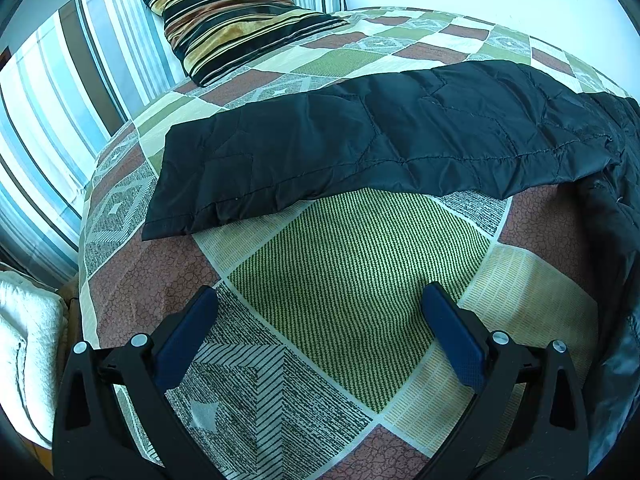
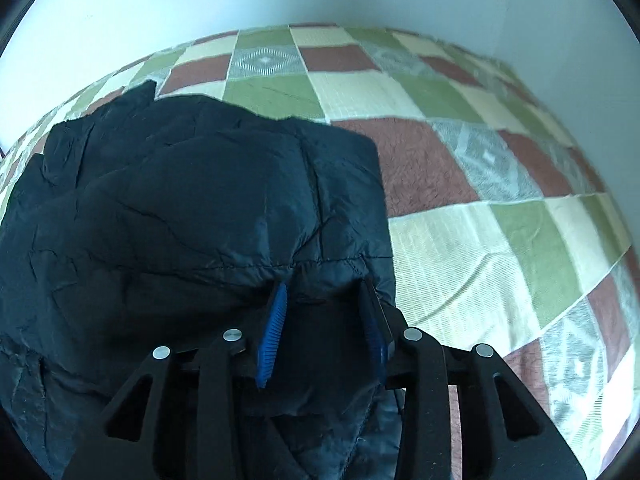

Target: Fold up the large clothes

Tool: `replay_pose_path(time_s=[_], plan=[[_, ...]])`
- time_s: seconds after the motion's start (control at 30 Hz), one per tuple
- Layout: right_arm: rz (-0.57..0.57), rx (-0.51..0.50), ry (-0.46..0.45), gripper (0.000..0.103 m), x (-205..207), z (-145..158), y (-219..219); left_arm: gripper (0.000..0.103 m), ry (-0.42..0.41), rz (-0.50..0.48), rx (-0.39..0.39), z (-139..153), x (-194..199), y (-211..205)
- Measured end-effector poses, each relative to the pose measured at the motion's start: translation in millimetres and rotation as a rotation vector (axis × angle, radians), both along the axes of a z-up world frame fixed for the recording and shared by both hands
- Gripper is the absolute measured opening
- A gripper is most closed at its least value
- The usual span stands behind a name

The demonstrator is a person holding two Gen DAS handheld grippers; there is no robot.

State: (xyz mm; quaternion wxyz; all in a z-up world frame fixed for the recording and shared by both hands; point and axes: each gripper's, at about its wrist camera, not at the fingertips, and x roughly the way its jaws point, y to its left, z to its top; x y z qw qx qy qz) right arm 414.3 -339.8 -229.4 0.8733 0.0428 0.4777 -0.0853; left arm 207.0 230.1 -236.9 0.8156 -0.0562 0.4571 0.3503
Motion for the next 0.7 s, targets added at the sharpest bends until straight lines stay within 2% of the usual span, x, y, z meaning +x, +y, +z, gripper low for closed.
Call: replay_pose_path(time_s=[0.07,0.1,0.2,0.3,0.43,0.7], plan=[[-0.028,-0.006,-0.019,0.059,-8,11,-7,0.101,0.001,0.000,-0.001,0,0,0],[-0.042,-0.004,-0.032,0.061,-14,13,-10,0.101,0.001,0.000,-0.002,0,0,0],[-0.069,0.002,-0.048,0.063,-30,10,-19,0.101,0.004,-0.001,0.004,0,1,-1],[-0.055,0.018,-0.023,0.064,-31,-6,-18,0.101,0.005,-0.001,0.006,0,1,-2],[-0.067,-0.052,-0.049,0.073,-32,-21,-8,0.101,0.004,0.000,0.000,0,2,-2],[-0.096,-0.135,-0.079,0.085,-39,-19,-1,0.101,-0.031,-0.003,-0.056,3,-4,6]])
